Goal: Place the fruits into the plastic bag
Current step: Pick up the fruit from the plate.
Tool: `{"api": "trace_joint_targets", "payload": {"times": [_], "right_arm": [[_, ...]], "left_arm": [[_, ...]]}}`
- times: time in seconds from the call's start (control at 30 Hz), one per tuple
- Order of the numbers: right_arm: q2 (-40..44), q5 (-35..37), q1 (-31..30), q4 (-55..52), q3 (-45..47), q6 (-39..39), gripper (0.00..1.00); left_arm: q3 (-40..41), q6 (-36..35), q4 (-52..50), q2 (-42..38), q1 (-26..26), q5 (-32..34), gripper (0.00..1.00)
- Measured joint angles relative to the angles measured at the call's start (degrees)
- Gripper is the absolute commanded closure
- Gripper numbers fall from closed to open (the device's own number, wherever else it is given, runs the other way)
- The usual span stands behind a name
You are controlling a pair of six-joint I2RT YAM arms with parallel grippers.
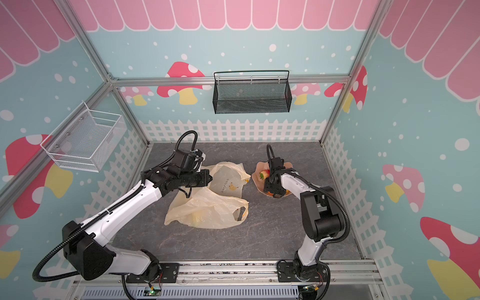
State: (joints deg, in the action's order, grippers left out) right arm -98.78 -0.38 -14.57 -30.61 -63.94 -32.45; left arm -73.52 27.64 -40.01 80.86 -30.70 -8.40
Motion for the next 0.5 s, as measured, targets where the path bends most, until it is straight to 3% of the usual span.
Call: {"api": "trace_joint_targets", "payload": {"times": [0.17,0.5], "right_arm": [[2.38,-0.07,0.0,-0.79,-0.96,-0.02,0.62],[11.1,-0.55,0.0,-2.54,-6.56,-0.35,0.64]], "left_arm": [[0.0,0.0,0.0,0.0,0.0,0.0,1.0],[0.0,0.0,0.0,0.0,0.0,-0.02,1.0]]}}
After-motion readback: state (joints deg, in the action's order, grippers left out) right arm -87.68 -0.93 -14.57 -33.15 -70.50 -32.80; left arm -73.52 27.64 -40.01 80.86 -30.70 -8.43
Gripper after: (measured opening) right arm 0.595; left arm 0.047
